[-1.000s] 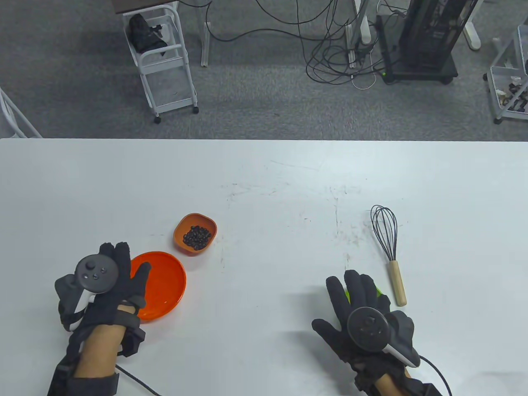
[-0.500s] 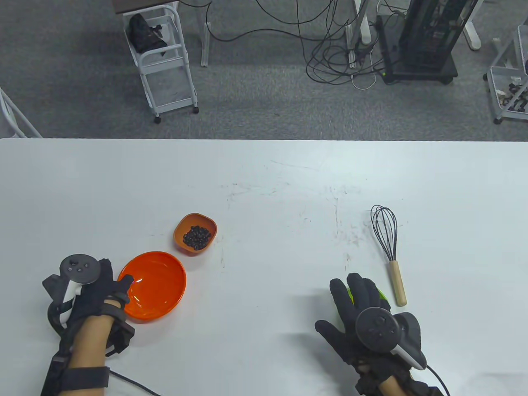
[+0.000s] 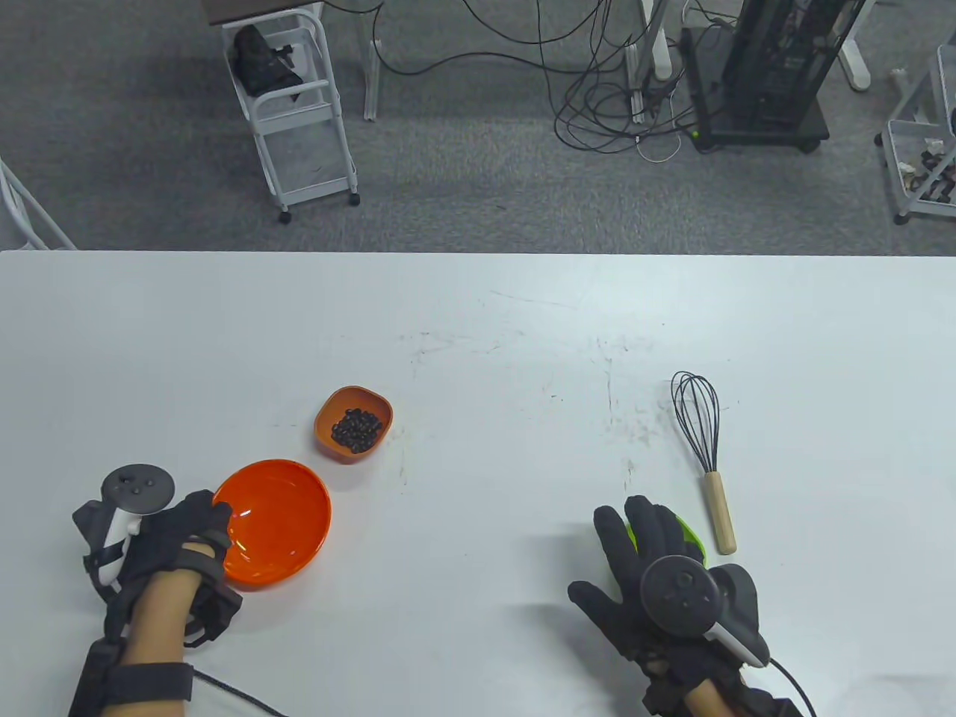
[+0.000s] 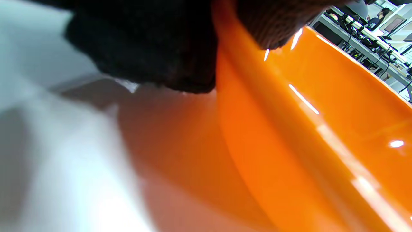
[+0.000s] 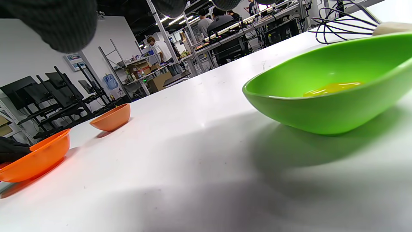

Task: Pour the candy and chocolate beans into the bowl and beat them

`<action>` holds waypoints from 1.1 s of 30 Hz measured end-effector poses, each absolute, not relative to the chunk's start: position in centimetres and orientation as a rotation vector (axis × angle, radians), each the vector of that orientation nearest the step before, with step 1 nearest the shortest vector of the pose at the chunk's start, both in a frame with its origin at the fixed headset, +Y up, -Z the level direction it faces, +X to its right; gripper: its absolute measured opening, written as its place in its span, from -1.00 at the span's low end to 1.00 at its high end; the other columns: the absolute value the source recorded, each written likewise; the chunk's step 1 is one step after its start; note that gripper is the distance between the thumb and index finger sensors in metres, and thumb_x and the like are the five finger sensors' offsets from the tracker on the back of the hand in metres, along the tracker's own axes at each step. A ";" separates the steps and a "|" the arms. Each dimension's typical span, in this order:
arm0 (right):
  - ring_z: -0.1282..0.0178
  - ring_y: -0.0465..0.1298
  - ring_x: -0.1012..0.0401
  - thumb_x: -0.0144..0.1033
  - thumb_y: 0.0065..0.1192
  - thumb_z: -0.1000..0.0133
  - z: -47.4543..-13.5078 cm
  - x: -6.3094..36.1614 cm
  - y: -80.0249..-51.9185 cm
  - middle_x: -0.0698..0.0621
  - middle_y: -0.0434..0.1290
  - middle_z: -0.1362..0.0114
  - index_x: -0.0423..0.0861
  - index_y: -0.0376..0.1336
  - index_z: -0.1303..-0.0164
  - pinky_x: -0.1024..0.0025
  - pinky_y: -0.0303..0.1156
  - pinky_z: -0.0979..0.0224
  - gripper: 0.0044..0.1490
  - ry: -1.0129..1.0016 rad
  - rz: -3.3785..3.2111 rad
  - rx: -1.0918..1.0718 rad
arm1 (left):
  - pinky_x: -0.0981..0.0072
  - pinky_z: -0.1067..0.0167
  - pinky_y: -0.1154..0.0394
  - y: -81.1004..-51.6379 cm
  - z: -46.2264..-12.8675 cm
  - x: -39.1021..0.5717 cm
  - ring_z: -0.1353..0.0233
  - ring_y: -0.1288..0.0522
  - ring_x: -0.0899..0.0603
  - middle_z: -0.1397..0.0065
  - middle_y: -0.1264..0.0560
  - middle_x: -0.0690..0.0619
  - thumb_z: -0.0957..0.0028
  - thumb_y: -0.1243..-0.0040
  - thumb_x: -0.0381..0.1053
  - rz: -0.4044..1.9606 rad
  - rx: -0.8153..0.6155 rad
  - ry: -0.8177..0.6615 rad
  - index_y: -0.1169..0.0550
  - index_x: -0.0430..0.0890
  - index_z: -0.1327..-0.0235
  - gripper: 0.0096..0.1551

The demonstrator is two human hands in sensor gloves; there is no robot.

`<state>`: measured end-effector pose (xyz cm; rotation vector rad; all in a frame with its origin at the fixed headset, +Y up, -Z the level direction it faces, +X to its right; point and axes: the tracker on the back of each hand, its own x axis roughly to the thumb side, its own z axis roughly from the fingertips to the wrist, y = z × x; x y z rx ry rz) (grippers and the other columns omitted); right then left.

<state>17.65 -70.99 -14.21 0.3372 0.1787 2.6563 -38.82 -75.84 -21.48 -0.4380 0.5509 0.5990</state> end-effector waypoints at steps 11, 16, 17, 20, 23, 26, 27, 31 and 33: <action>-0.62 -0.17 -0.45 0.40 0.12 -0.08 -14.1 17.9 -70.5 -0.36 -0.25 -0.72 -0.04 -0.19 -0.74 -0.69 0.00 -0.32 0.21 0.147 2.638 0.329 | 0.20 0.70 -0.62 -74.2 -21.8 -36.8 0.59 -0.63 -0.07 0.23 -0.72 -0.03 -0.09 -0.16 0.20 0.632 -0.392 0.479 -0.54 -0.17 -0.14 -0.44; -0.62 -0.17 -0.45 0.40 0.12 -0.08 -14.1 18.0 -70.4 -0.36 -0.25 -0.72 -0.04 -0.19 -0.74 -0.69 -0.01 -0.32 0.21 0.133 2.634 0.328 | 0.22 0.72 -0.62 -71.6 -23.2 -32.8 0.60 -0.63 -0.06 0.24 -0.72 -0.03 -0.10 -0.16 0.20 0.678 -0.352 0.381 -0.54 -0.17 -0.13 -0.44; -0.62 -0.17 -0.45 0.40 0.12 -0.08 -14.1 18.0 -70.4 -0.36 -0.25 -0.72 -0.04 -0.19 -0.74 -0.69 0.00 -0.32 0.21 0.132 2.631 0.329 | 0.22 0.72 -0.62 -71.3 -23.5 -32.0 0.60 -0.63 -0.05 0.24 -0.72 -0.03 -0.10 -0.16 0.21 0.680 -0.352 0.361 -0.54 -0.17 -0.13 -0.44; -0.62 -0.18 -0.45 0.40 0.11 -0.08 -13.9 18.2 -70.2 -0.36 -0.25 -0.72 -0.04 -0.19 -0.74 -0.69 -0.01 -0.32 0.21 0.123 2.623 0.326 | 0.23 0.72 -0.62 -70.4 -25.1 -28.0 0.61 -0.62 -0.04 0.26 -0.73 -0.02 -0.10 -0.16 0.21 0.701 -0.359 0.273 -0.55 -0.16 -0.13 -0.44; -0.62 -0.18 -0.45 0.40 0.12 -0.08 -13.9 18.3 -70.2 -0.36 -0.25 -0.72 -0.04 -0.19 -0.74 -0.69 -0.01 -0.32 0.21 0.118 2.622 0.322 | 0.23 0.74 -0.61 -70.5 -26.8 -24.3 0.64 -0.60 -0.03 0.28 -0.72 -0.02 -0.10 -0.17 0.22 0.727 -0.371 0.229 -0.55 -0.15 -0.14 -0.44; -0.62 -0.18 -0.45 0.40 0.11 -0.08 -14.0 18.3 -70.2 -0.36 -0.25 -0.72 -0.04 -0.19 -0.74 -0.69 -0.01 -0.32 0.21 0.126 2.624 0.319 | 0.25 0.76 -0.61 -71.6 -28.8 -20.4 0.65 -0.60 -0.01 0.30 -0.72 -0.02 -0.10 -0.16 0.22 0.703 -0.432 0.204 -0.54 -0.14 -0.15 -0.44; -0.62 -0.18 -0.45 0.40 0.11 -0.08 -14.1 18.3 -70.2 -0.37 -0.25 -0.72 -0.04 -0.19 -0.74 -0.69 -0.01 -0.32 0.21 0.128 2.627 0.315 | 0.25 0.76 -0.61 -72.1 -29.4 -19.1 0.65 -0.60 -0.01 0.30 -0.72 -0.02 -0.10 -0.16 0.22 0.695 -0.436 0.206 -0.54 -0.15 -0.15 -0.44; -0.62 -0.18 -0.45 0.40 0.12 -0.08 -14.5 18.7 -70.4 -0.37 -0.25 -0.72 -0.04 -0.19 -0.74 -0.69 -0.01 -0.32 0.21 0.142 2.624 0.288 | 0.24 0.76 -0.61 -73.3 -31.2 -15.6 0.65 -0.60 -0.01 0.30 -0.72 -0.02 -0.09 -0.17 0.22 0.674 -0.437 0.202 -0.54 -0.15 -0.15 -0.44; -0.62 -0.19 -0.45 0.40 0.11 -0.08 -14.5 18.9 -70.4 -0.37 -0.25 -0.72 -0.05 -0.19 -0.74 -0.69 -0.01 -0.33 0.21 0.141 2.621 0.277 | 0.23 0.74 -0.61 -73.9 -32.1 -14.7 0.64 -0.60 -0.03 0.28 -0.72 -0.03 -0.10 -0.16 0.21 0.689 -0.474 0.193 -0.54 -0.15 -0.16 -0.44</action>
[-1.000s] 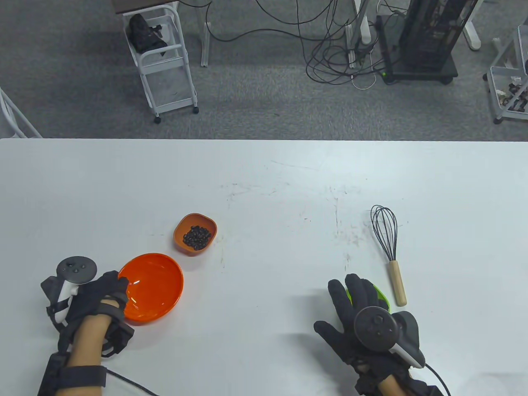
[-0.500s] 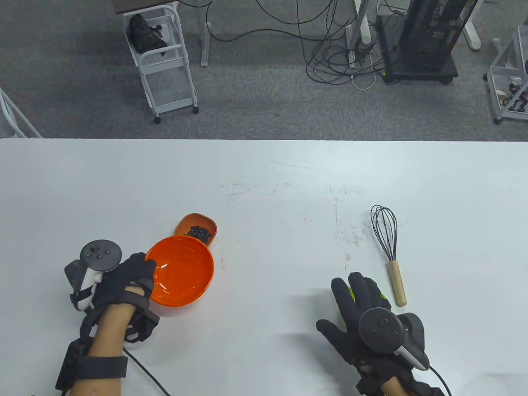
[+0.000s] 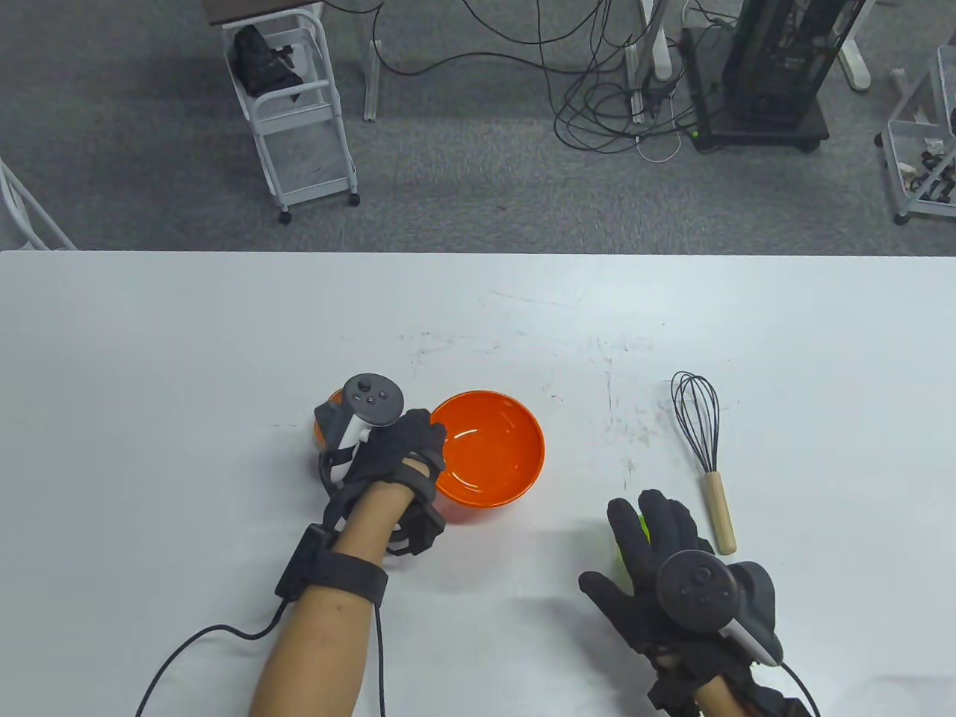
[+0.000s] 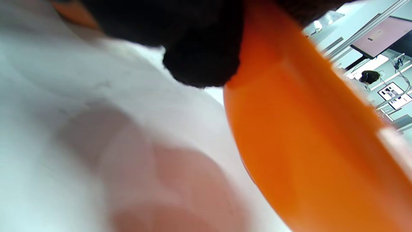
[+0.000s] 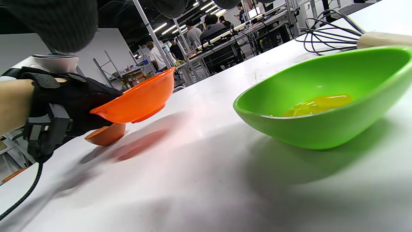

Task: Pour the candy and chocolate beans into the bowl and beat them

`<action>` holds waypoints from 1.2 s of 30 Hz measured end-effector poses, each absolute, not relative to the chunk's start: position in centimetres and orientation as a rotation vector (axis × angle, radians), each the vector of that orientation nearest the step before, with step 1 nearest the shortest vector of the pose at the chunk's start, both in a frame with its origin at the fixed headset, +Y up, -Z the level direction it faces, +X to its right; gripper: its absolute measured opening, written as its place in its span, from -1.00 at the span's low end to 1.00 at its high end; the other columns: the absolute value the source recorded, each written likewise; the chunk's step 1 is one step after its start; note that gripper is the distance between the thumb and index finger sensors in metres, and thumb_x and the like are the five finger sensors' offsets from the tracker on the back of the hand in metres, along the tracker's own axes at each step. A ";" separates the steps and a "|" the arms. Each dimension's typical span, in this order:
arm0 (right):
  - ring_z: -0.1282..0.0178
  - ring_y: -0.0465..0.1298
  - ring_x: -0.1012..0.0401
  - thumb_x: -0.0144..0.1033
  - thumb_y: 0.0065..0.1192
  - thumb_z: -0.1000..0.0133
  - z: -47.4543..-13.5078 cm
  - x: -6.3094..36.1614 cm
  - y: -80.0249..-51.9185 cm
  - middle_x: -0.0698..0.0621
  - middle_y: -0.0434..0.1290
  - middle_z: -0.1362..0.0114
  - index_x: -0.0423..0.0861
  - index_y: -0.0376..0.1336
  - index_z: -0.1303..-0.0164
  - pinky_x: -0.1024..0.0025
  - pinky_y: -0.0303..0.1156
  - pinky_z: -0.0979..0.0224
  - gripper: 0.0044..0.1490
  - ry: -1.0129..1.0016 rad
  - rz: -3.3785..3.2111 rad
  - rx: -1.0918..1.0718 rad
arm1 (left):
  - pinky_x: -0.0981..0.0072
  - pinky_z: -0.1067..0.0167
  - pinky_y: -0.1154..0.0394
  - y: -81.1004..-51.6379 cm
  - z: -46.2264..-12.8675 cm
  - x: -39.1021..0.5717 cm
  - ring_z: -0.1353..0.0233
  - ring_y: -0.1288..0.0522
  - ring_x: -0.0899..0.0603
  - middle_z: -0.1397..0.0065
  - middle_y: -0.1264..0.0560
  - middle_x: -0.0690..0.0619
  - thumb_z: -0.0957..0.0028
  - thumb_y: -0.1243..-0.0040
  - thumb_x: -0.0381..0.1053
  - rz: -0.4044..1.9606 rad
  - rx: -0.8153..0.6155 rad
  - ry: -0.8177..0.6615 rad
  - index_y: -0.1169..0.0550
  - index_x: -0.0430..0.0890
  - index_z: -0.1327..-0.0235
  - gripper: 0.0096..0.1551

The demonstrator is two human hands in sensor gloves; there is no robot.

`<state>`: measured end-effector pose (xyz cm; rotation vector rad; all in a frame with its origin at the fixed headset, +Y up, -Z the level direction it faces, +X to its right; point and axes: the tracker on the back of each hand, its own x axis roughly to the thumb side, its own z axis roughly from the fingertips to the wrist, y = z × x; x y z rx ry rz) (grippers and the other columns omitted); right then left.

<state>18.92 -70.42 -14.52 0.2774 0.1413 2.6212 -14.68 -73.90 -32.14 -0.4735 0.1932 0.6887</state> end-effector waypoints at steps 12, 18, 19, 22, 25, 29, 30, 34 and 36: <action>-0.62 -0.22 -0.44 0.40 0.11 -0.08 -14.0 18.5 -70.0 -0.37 -0.27 -0.72 -0.04 -0.20 -0.75 -0.67 -0.02 -0.35 0.21 0.129 2.632 0.314 | 0.22 0.72 -0.61 -76.0 -33.8 -13.0 0.62 -0.61 -0.03 0.27 -0.72 -0.04 -0.10 -0.16 0.21 0.763 -0.522 0.223 -0.53 -0.17 -0.16 -0.43; -0.61 -0.22 -0.44 0.40 0.11 -0.08 -14.0 18.4 -70.0 -0.37 -0.27 -0.72 -0.04 -0.20 -0.75 -0.67 -0.01 -0.35 0.21 0.135 2.635 0.321 | 0.22 0.72 -0.61 -76.5 -33.8 -12.5 0.62 -0.61 -0.04 0.27 -0.72 -0.05 -0.10 -0.17 0.21 0.745 -0.511 0.227 -0.54 -0.18 -0.15 -0.43; -0.61 -0.22 -0.44 0.40 0.11 -0.08 -14.0 18.4 -70.0 -0.37 -0.27 -0.72 -0.04 -0.20 -0.75 -0.67 -0.01 -0.35 0.21 0.137 2.635 0.322 | 0.21 0.72 -0.61 -76.6 -33.8 -12.4 0.62 -0.61 -0.04 0.27 -0.72 -0.05 -0.10 -0.17 0.21 0.738 -0.511 0.226 -0.54 -0.18 -0.15 -0.43; -0.61 -0.22 -0.44 0.40 0.11 -0.08 -14.0 18.4 -70.0 -0.37 -0.27 -0.72 -0.04 -0.20 -0.75 -0.67 -0.01 -0.35 0.21 0.139 2.638 0.323 | 0.21 0.72 -0.61 -76.8 -33.8 -12.3 0.62 -0.61 -0.04 0.27 -0.72 -0.05 -0.10 -0.17 0.21 0.733 -0.516 0.226 -0.54 -0.18 -0.14 -0.43; -0.61 -0.22 -0.44 0.40 0.11 -0.08 -14.1 18.4 -70.0 -0.37 -0.27 -0.72 -0.04 -0.20 -0.75 -0.67 -0.01 -0.35 0.21 0.142 2.637 0.319 | 0.21 0.71 -0.61 -76.9 -33.9 -12.2 0.62 -0.61 -0.04 0.27 -0.72 -0.05 -0.10 -0.17 0.21 0.720 -0.522 0.231 -0.54 -0.18 -0.15 -0.43; -0.61 -0.23 -0.44 0.40 0.11 -0.08 -14.1 18.4 -70.0 -0.37 -0.27 -0.72 -0.04 -0.20 -0.75 -0.67 -0.01 -0.35 0.21 0.144 2.637 0.317 | 0.21 0.71 -0.62 -77.1 -33.9 -12.5 0.62 -0.61 -0.04 0.27 -0.72 -0.05 -0.10 -0.17 0.20 0.712 -0.512 0.236 -0.54 -0.19 -0.14 -0.43; -0.61 -0.22 -0.44 0.40 0.11 -0.08 -14.1 18.4 -70.0 -0.37 -0.27 -0.72 -0.04 -0.20 -0.75 -0.67 -0.01 -0.35 0.21 0.144 2.637 0.318 | 0.21 0.71 -0.62 -77.2 -33.9 -12.5 0.62 -0.61 -0.04 0.27 -0.72 -0.05 -0.10 -0.17 0.20 0.717 -0.513 0.240 -0.55 -0.19 -0.14 -0.43; -0.61 -0.23 -0.44 0.40 0.11 -0.08 -14.1 18.4 -70.0 -0.37 -0.27 -0.72 -0.04 -0.20 -0.75 -0.67 -0.01 -0.35 0.21 0.147 2.639 0.319 | 0.20 0.70 -0.62 -77.2 -33.8 -12.7 0.61 -0.62 -0.06 0.26 -0.73 -0.06 -0.11 -0.17 0.23 0.737 -0.507 0.244 -0.55 -0.17 -0.16 -0.41; -0.61 -0.23 -0.44 0.40 0.11 -0.08 -14.1 18.3 -70.0 -0.37 -0.27 -0.72 -0.04 -0.20 -0.75 -0.67 -0.01 -0.35 0.21 0.148 2.639 0.320 | 0.18 0.67 -0.62 -77.0 -33.6 -12.9 0.57 -0.63 -0.08 0.21 -0.72 -0.08 -0.09 -0.17 0.32 0.742 -0.496 0.245 -0.52 -0.18 -0.24 -0.30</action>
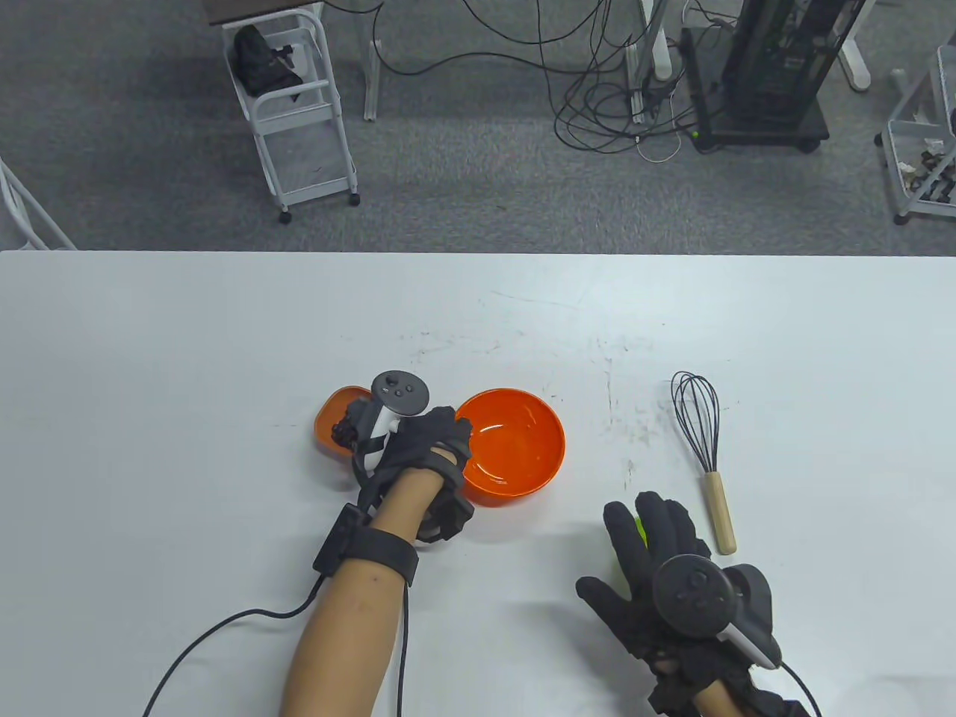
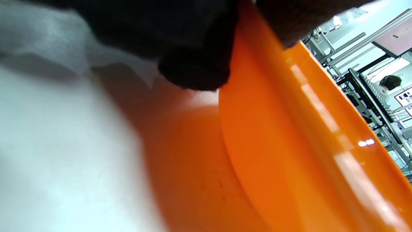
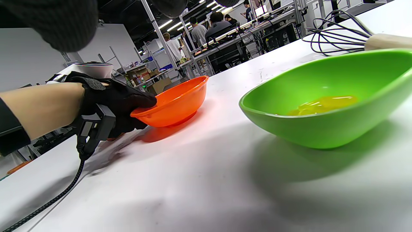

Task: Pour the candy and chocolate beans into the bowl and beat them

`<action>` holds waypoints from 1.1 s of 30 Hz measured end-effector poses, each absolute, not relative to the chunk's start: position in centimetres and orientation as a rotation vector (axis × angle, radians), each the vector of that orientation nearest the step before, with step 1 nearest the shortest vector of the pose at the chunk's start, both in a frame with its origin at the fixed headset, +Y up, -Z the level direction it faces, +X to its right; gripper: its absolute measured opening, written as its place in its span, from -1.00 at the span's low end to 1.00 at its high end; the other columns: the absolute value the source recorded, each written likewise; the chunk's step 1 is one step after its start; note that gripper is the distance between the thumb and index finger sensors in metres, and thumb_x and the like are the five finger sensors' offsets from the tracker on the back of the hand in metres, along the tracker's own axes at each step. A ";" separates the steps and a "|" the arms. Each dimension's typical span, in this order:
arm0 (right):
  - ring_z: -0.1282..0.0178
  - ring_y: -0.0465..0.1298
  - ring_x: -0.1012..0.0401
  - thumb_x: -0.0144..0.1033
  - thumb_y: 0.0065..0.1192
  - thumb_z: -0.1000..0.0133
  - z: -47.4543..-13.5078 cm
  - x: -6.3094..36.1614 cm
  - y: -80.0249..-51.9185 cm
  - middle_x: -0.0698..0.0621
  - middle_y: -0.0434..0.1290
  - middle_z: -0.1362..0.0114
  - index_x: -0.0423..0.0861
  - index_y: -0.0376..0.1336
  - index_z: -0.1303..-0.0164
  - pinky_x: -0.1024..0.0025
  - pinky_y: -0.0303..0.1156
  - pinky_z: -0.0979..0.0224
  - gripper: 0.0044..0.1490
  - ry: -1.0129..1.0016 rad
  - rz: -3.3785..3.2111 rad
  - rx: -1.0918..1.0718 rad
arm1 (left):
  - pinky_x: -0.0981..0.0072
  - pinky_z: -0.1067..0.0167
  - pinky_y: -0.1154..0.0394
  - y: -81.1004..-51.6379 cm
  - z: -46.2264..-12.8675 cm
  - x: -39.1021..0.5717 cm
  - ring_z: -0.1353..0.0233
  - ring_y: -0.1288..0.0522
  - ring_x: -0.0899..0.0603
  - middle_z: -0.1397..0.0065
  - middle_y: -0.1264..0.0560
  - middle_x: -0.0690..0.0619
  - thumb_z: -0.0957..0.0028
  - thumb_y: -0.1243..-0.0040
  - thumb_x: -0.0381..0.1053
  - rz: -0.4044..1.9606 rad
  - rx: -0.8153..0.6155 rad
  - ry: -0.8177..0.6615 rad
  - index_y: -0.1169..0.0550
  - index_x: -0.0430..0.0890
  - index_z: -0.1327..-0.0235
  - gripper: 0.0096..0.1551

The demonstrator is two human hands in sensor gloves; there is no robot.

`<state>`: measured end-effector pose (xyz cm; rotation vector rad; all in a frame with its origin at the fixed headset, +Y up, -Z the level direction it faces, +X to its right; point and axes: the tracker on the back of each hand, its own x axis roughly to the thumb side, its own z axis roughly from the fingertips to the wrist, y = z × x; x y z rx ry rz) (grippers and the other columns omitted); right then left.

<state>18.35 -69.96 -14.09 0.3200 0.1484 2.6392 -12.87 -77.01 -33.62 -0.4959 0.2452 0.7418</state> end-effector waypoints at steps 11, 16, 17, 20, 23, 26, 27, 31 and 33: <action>-0.61 -0.25 -0.44 0.45 0.08 -0.06 -14.0 18.5 -69.8 -0.36 -0.30 -0.72 -0.04 -0.22 -0.75 -0.68 -0.03 -0.35 0.24 0.154 2.616 0.343 | 0.16 0.52 -0.64 -70.8 -30.2 -16.0 0.31 -0.68 -0.17 -0.31 -0.54 -0.23 -0.04 -0.07 0.52 0.620 -0.352 0.220 -0.27 -0.02 -0.53 -0.05; -0.61 -0.26 -0.44 0.46 0.08 -0.05 -13.9 18.5 -69.8 -0.36 -0.31 -0.72 -0.03 -0.22 -0.75 -0.68 -0.04 -0.35 0.25 0.159 2.605 0.350 | 0.18 0.50 -0.68 -68.4 -29.2 -19.7 0.20 -0.71 -0.22 -0.40 -0.47 -0.26 -0.04 -0.06 0.55 0.365 -0.305 0.271 -0.22 0.04 -0.59 -0.03; -0.61 -0.26 -0.44 0.46 0.08 -0.05 -13.8 18.4 -69.7 -0.37 -0.31 -0.72 -0.04 -0.22 -0.75 -0.68 -0.04 -0.35 0.26 0.154 2.604 0.354 | 0.18 0.49 -0.67 -68.1 -29.1 -20.9 0.18 -0.71 -0.23 -0.41 -0.46 -0.26 -0.04 -0.06 0.55 0.311 -0.278 0.298 -0.21 0.05 -0.59 -0.03; -0.61 -0.26 -0.44 0.46 0.08 -0.05 -13.8 18.3 -69.7 -0.36 -0.31 -0.72 -0.04 -0.22 -0.75 -0.68 -0.04 -0.35 0.26 0.150 2.607 0.359 | 0.16 0.46 -0.65 -68.5 -29.3 -23.5 0.12 -0.69 -0.25 -0.44 -0.43 -0.25 -0.03 -0.08 0.54 0.243 -0.274 0.375 -0.20 0.06 -0.60 -0.03; -0.61 -0.26 -0.44 0.46 0.08 -0.05 -13.8 18.3 -69.7 -0.36 -0.31 -0.72 -0.03 -0.22 -0.75 -0.68 -0.04 -0.35 0.25 0.154 2.611 0.359 | 0.14 0.43 -0.65 -69.9 -30.0 -25.3 0.08 -0.67 -0.26 -0.44 -0.41 -0.27 -0.04 -0.09 0.53 0.251 -0.349 0.411 -0.17 0.07 -0.61 -0.03; -0.61 -0.25 -0.44 0.46 0.08 -0.05 -13.8 18.4 -69.7 -0.36 -0.31 -0.72 -0.03 -0.22 -0.75 -0.68 -0.04 -0.35 0.25 0.159 2.614 0.354 | 0.11 0.41 -0.64 -72.0 -31.1 -26.9 0.07 -0.66 -0.27 -0.39 -0.43 -0.26 -0.05 -0.12 0.50 0.344 -0.411 0.469 -0.16 0.07 -0.61 -0.04; -0.61 -0.25 -0.44 0.46 0.08 -0.06 -13.8 18.4 -69.7 -0.37 -0.31 -0.72 -0.03 -0.22 -0.75 -0.68 -0.04 -0.35 0.25 0.160 2.613 0.352 | 0.11 0.42 -0.64 -72.5 -31.4 -27.3 0.10 -0.66 -0.27 -0.36 -0.45 -0.26 -0.04 -0.14 0.48 0.369 -0.404 0.486 -0.18 0.06 -0.60 -0.04; -0.61 -0.25 -0.44 0.45 0.09 -0.06 -14.0 18.5 -69.6 -0.37 -0.30 -0.72 -0.04 -0.22 -0.75 -0.68 -0.03 -0.35 0.25 0.160 2.614 0.339 | 0.15 0.53 -0.65 -74.1 -32.6 -28.5 0.29 -0.70 -0.19 -0.12 -0.61 -0.18 -0.03 -0.20 0.45 0.505 -0.406 0.520 -0.30 0.03 -0.54 -0.10; -0.61 -0.25 -0.44 0.45 0.09 -0.06 -14.1 18.6 -69.7 -0.36 -0.30 -0.72 -0.04 -0.22 -0.75 -0.68 -0.03 -0.35 0.25 0.165 2.613 0.331 | 0.16 0.58 -0.66 -74.6 -33.1 -28.7 0.39 -0.72 -0.16 0.00 -0.68 -0.11 -0.04 -0.22 0.43 0.540 -0.418 0.534 -0.36 0.00 -0.50 -0.14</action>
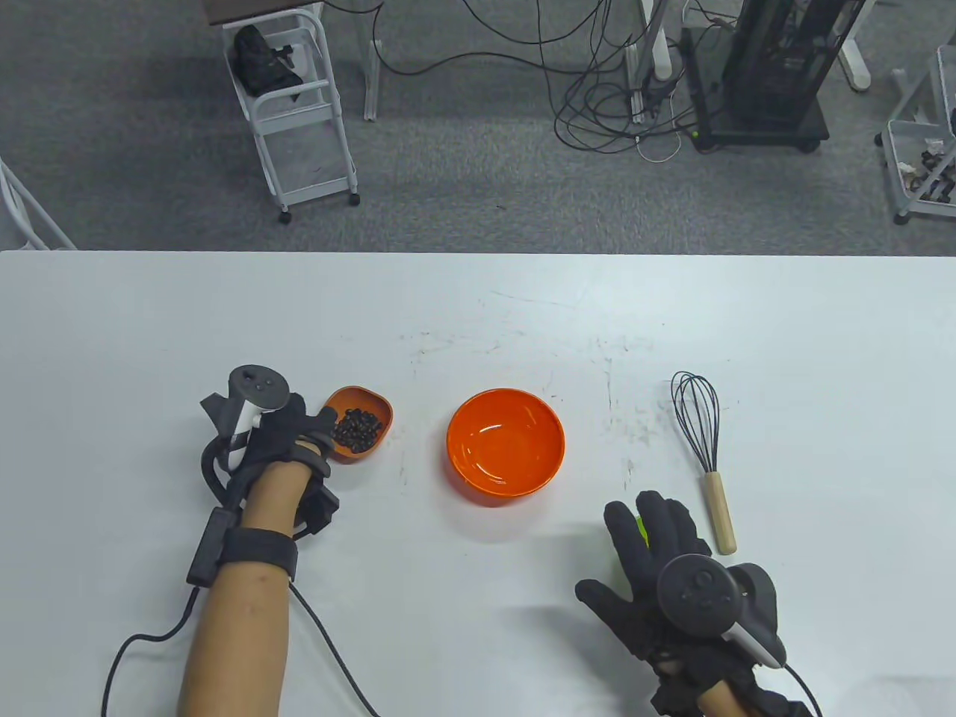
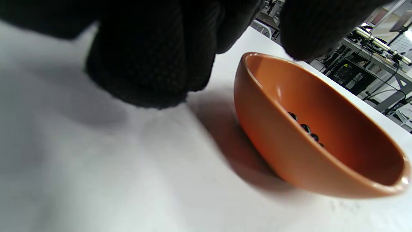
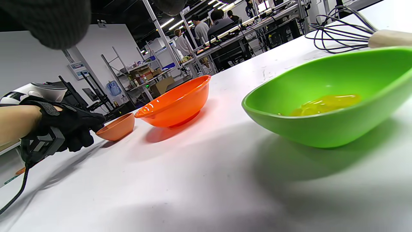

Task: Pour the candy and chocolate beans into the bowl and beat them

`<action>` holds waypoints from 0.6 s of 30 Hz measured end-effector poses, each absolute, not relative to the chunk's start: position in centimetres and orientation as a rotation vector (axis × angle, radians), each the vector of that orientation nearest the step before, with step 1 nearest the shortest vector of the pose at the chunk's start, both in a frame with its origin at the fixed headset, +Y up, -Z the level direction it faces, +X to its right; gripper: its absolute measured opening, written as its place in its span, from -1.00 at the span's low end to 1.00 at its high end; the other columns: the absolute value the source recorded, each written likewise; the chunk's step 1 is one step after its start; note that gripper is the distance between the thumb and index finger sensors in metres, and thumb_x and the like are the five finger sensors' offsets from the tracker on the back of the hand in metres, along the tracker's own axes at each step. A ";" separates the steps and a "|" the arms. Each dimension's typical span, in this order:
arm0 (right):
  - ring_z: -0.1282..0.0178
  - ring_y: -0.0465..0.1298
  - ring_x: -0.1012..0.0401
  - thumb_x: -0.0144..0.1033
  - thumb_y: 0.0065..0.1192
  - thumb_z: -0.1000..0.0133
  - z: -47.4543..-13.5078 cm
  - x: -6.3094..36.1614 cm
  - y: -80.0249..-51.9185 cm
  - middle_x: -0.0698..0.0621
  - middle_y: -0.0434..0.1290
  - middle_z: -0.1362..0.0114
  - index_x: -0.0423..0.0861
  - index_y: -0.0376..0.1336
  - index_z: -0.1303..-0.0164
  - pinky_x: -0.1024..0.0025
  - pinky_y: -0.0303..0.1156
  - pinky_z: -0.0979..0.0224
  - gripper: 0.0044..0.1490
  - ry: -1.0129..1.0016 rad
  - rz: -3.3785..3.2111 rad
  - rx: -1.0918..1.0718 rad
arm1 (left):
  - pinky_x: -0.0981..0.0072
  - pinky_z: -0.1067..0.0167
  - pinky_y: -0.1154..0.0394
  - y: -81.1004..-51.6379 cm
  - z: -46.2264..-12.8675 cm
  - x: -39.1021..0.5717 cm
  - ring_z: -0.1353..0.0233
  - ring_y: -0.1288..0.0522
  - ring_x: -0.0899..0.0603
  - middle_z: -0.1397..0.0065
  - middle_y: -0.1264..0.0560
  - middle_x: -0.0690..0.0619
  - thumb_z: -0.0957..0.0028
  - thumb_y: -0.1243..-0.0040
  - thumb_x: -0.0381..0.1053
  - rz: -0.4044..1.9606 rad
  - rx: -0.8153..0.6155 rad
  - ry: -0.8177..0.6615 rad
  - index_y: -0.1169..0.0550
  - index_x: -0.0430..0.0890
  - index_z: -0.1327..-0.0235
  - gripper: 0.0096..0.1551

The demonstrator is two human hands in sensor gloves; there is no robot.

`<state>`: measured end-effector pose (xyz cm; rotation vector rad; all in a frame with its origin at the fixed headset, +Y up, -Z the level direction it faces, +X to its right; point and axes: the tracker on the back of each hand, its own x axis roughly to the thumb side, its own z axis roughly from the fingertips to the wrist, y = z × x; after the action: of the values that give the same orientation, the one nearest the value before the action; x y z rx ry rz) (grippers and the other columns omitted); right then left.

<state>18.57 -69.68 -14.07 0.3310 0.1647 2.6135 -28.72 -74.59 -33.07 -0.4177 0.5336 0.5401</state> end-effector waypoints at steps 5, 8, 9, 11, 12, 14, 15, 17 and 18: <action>-0.61 -0.25 -0.44 0.44 0.09 -0.06 -14.2 18.6 -69.8 -0.37 -0.30 -0.72 -0.04 -0.22 -0.75 -0.67 -0.03 -0.35 0.25 0.184 2.607 0.322 | 0.13 0.64 -0.65 -75.1 -33.9 -28.7 0.46 -0.72 -0.15 0.20 -0.73 -0.03 -0.04 -0.27 0.36 0.545 -0.415 0.535 -0.48 -0.04 -0.39 -0.24; -0.61 -0.24 -0.44 0.44 0.09 -0.07 -14.2 18.6 -69.8 -0.37 -0.30 -0.72 -0.04 -0.22 -0.75 -0.67 -0.03 -0.36 0.24 0.196 2.597 0.328 | 0.13 0.65 -0.65 -75.6 -34.2 -28.6 0.48 -0.72 -0.13 0.25 -0.74 -0.01 -0.06 -0.28 0.32 0.553 -0.450 0.522 -0.53 -0.06 -0.34 -0.30; -0.61 -0.24 -0.44 0.44 0.09 -0.07 -14.2 18.6 -69.9 -0.37 -0.30 -0.72 -0.04 -0.22 -0.75 -0.67 -0.03 -0.36 0.24 0.197 2.596 0.329 | 0.13 0.65 -0.65 -75.7 -34.3 -28.6 0.48 -0.72 -0.13 0.26 -0.75 -0.01 -0.07 -0.28 0.30 0.556 -0.447 0.523 -0.55 -0.07 -0.32 -0.32; -0.61 -0.25 -0.44 0.44 0.09 -0.07 -14.3 18.6 -69.9 -0.37 -0.30 -0.72 -0.04 -0.22 -0.75 -0.67 -0.03 -0.36 0.24 0.198 2.596 0.330 | 0.13 0.66 -0.65 -76.0 -34.4 -28.6 0.50 -0.72 -0.13 0.29 -0.75 0.00 -0.07 -0.28 0.26 0.560 -0.444 0.523 -0.57 -0.09 -0.29 -0.36; -0.61 -0.25 -0.44 0.44 0.09 -0.07 -14.3 18.6 -69.9 -0.37 -0.30 -0.72 -0.04 -0.22 -0.75 -0.67 -0.03 -0.35 0.24 0.198 2.596 0.330 | 0.13 0.66 -0.65 -76.1 -34.5 -28.6 0.50 -0.72 -0.12 0.30 -0.75 0.01 -0.08 -0.28 0.25 0.568 -0.443 0.523 -0.57 -0.09 -0.28 -0.37; -0.61 -0.25 -0.44 0.44 0.09 -0.07 -14.3 18.6 -69.9 -0.37 -0.30 -0.72 -0.04 -0.22 -0.75 -0.67 -0.03 -0.35 0.24 0.200 2.592 0.329 | 0.12 0.67 -0.64 -76.2 -34.6 -28.5 0.52 -0.71 -0.12 0.33 -0.75 0.01 -0.07 -0.29 0.22 0.585 -0.425 0.524 -0.60 -0.10 -0.24 -0.41; -0.61 -0.25 -0.44 0.44 0.09 -0.07 -14.3 18.6 -69.9 -0.37 -0.30 -0.72 -0.04 -0.22 -0.75 -0.67 -0.02 -0.35 0.24 0.200 2.591 0.328 | 0.13 0.68 -0.64 -76.1 -34.5 -28.4 0.54 -0.71 -0.11 0.34 -0.75 0.02 -0.08 -0.29 0.20 0.585 -0.422 0.523 -0.61 -0.11 -0.22 -0.43; -0.61 -0.25 -0.44 0.44 0.09 -0.07 -14.3 18.6 -69.9 -0.37 -0.30 -0.72 -0.04 -0.22 -0.75 -0.67 -0.02 -0.35 0.24 0.200 2.592 0.328 | 0.12 0.68 -0.64 -76.2 -34.7 -28.3 0.57 -0.69 -0.09 0.38 -0.74 0.02 -0.07 -0.30 0.18 0.574 -0.399 0.522 -0.62 -0.13 -0.17 -0.45; -0.61 -0.25 -0.44 0.44 0.09 -0.07 -14.3 18.6 -69.9 -0.37 -0.30 -0.72 -0.04 -0.22 -0.75 -0.67 -0.02 -0.36 0.24 0.200 2.592 0.328 | 0.12 0.67 -0.65 -76.2 -34.8 -28.2 0.58 -0.69 -0.09 0.39 -0.74 0.01 -0.07 -0.30 0.17 0.564 -0.402 0.520 -0.62 -0.16 -0.14 -0.46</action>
<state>18.58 -69.88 -14.31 0.3280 0.1998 2.5916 -28.19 -76.15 -34.77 -0.4024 0.5205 0.5639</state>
